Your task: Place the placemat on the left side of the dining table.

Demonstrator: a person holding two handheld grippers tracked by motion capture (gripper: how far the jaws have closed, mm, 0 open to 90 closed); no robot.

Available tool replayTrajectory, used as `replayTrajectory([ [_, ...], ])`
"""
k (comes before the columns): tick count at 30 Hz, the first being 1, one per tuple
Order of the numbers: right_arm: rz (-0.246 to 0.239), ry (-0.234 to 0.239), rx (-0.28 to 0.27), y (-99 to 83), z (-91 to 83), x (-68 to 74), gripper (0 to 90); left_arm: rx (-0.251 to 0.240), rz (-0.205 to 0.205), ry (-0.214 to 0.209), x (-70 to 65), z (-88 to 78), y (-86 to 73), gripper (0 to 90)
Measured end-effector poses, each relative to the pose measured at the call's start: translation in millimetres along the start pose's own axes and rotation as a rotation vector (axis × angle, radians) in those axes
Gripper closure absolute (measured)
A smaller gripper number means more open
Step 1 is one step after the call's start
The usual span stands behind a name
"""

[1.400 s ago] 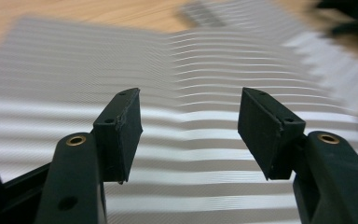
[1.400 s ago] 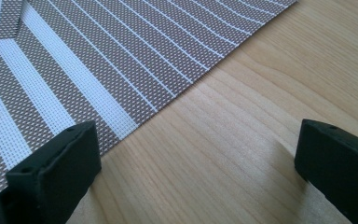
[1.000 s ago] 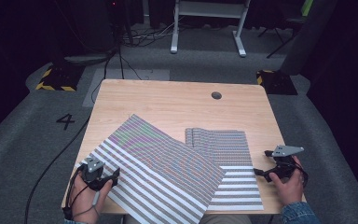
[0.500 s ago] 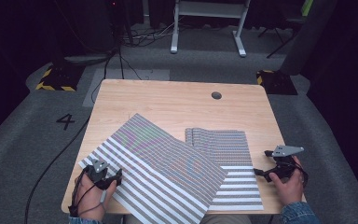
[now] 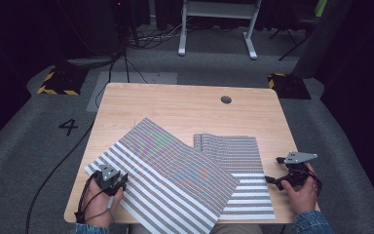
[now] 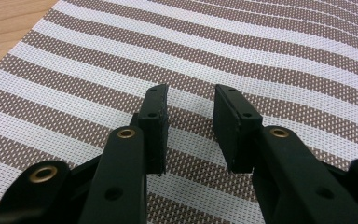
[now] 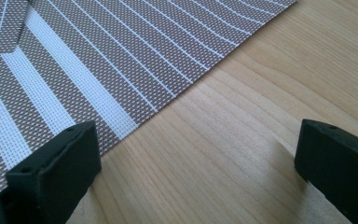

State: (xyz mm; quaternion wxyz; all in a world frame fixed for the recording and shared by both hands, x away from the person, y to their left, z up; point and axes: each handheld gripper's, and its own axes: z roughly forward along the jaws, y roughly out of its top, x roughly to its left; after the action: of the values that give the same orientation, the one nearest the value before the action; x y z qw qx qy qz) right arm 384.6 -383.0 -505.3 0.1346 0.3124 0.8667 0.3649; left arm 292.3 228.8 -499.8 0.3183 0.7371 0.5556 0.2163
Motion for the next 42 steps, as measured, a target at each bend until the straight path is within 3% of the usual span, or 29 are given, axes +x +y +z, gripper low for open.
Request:
replayTrajectory([
  [3,0.000,-0.001,0.000,0.0,-0.1,0.0,0.4,-0.007,-0.005,-0.016,0.0,0.2,-0.7,64.8],
  [4,0.000,-0.001,0.000,0.0,-0.1,0.0,0.4,-0.012,-0.028,-0.029,-1.6,0.5,-1.1,58.5],
  [5,0.000,0.000,0.000,0.0,0.0,0.0,0.4,0.014,-0.087,-0.019,-4.3,-1.6,0.7,48.8],
  [6,0.000,-0.001,0.000,0.0,-0.1,0.0,0.4,0.067,-0.137,0.035,-5.1,-5.1,3.9,36.3],
  [7,0.000,-0.001,0.000,0.0,-0.1,0.0,0.4,0.111,-0.154,0.076,-3.4,-8.5,5.8,33.0],
  [10,0.001,-0.001,0.000,0.0,-0.1,0.0,0.4,0.112,-0.168,0.146,11.4,-10.0,2.8,32.0],
  [13,0.000,-0.001,0.000,0.0,-0.1,0.0,0.4,0.079,-0.176,0.136,19.1,-9.4,-0.6,31.4],
  [15,0.000,-0.001,0.000,0.0,0.0,0.0,0.4,0.084,-0.161,0.149,17.6,-8.0,0.0,31.0],
  [22,0.000,-0.001,0.000,0.0,-0.1,0.0,0.4,0.063,-0.137,0.131,14.6,-1.3,3.8,31.7],
  [23,-0.001,-0.001,0.000,0.0,-0.1,-0.1,0.4,0.069,-0.132,0.126,13.1,-0.9,5.4,33.3],
  [26,0.000,-0.001,0.000,0.0,-0.1,0.0,0.4,0.073,-0.098,0.098,7.7,0.2,9.8,49.5],
  [31,0.000,-0.001,0.000,0.0,-0.1,0.0,0.4,0.078,0.016,0.049,0.2,0.8,12.8,79.8],
  [34,0.000,-0.001,0.000,0.0,-0.1,0.0,0.4,0.051,0.042,0.045,-2.1,-3.9,14.3,83.7],
  [42,0.000,-0.001,0.000,0.0,0.0,0.0,0.4,-0.140,0.070,-0.013,-5.2,-36.0,39.8,85.1],
])
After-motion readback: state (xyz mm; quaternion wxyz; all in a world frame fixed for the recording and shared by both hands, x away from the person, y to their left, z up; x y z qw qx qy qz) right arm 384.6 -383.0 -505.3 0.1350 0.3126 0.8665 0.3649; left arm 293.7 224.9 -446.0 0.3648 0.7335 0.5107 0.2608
